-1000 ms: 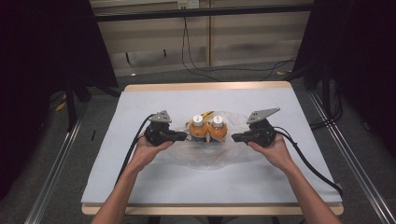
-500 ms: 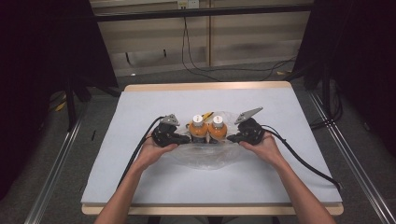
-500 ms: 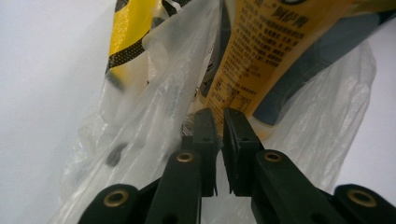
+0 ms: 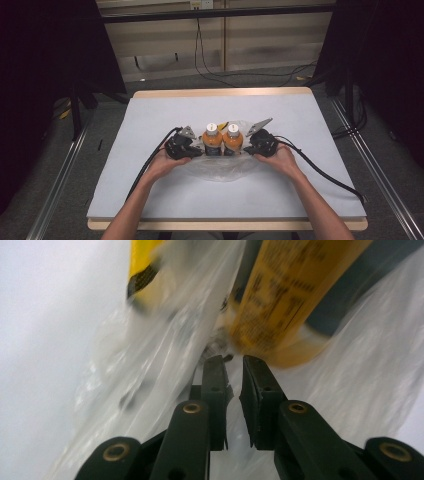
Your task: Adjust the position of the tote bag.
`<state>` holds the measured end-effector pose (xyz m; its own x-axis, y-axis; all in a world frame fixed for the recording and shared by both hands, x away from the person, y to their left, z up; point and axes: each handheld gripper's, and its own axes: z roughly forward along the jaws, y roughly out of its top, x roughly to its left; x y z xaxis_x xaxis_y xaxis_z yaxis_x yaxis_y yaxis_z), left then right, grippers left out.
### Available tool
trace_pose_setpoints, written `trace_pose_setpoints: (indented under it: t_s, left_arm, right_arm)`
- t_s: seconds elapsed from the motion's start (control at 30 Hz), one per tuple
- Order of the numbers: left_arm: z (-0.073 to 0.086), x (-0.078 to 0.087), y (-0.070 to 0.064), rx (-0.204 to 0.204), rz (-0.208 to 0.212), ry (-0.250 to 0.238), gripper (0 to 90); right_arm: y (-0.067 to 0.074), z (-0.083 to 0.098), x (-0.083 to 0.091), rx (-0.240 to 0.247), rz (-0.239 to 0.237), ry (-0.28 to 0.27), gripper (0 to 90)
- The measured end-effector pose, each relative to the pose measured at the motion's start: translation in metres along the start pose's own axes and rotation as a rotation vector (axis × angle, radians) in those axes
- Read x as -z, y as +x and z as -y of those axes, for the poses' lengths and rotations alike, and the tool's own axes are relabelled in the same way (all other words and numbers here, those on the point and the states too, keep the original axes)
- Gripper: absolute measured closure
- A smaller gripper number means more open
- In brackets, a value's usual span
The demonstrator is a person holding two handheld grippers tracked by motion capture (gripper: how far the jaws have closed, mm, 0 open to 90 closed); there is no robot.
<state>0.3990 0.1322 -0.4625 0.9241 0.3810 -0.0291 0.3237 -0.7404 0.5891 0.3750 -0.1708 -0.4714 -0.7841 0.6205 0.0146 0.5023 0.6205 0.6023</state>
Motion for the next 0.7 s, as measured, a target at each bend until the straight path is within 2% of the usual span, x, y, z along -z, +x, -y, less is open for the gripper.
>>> trace_pose_setpoints:
  t_s: [0.07, 0.13, 0.27, 0.33, 0.4, 0.47, 0.57, 0.63, 0.7]
  left_arm:
    - [0.004, -0.001, 0.0, 0.001, -0.016, 0.023, 80.7]
    - [0.006, 0.0, 0.0, 0.001, -0.025, 0.023, 80.7]
    - [0.006, 0.003, -0.002, -0.045, -0.066, 0.065, 80.9]
    - [0.005, 0.005, -0.002, -0.07, -0.082, 0.084, 80.9]
    - [0.006, 0.005, -0.003, -0.073, -0.089, 0.094, 81.0]
    - [0.007, 0.007, -0.002, -0.074, -0.089, 0.098, 81.0]
    - [0.009, 0.009, -0.001, -0.083, -0.104, 0.115, 81.1]
    - [0.011, 0.011, -0.001, -0.097, -0.109, 0.124, 81.9]
    - [0.013, 0.013, 0.001, -0.091, -0.108, 0.123, 81.9]
  right_arm:
    - [-0.002, 0.0, 0.002, 0.012, -0.002, 0.016, 90.0]
    - [-0.003, 0.001, 0.003, 0.016, 0.006, 0.029, 90.0]
    - [-0.002, 0.001, 0.007, 0.062, 0.04, 0.077, 90.0]
    - [-0.002, 0.001, 0.01, 0.095, 0.082, 0.111, 90.0]
    - [-0.002, 0.003, 0.013, 0.114, 0.12, 0.147, 90.0]
    - [-0.005, 0.006, 0.016, 0.1, 0.127, 0.157, 90.0]
    - [-0.008, 0.008, 0.019, 0.117, 0.167, 0.201, 90.0]
    - [-0.011, 0.011, 0.022, 0.109, 0.165, 0.208, 90.0]
    - [-0.016, 0.015, 0.025, 0.092, 0.148, 0.203, 90.0]
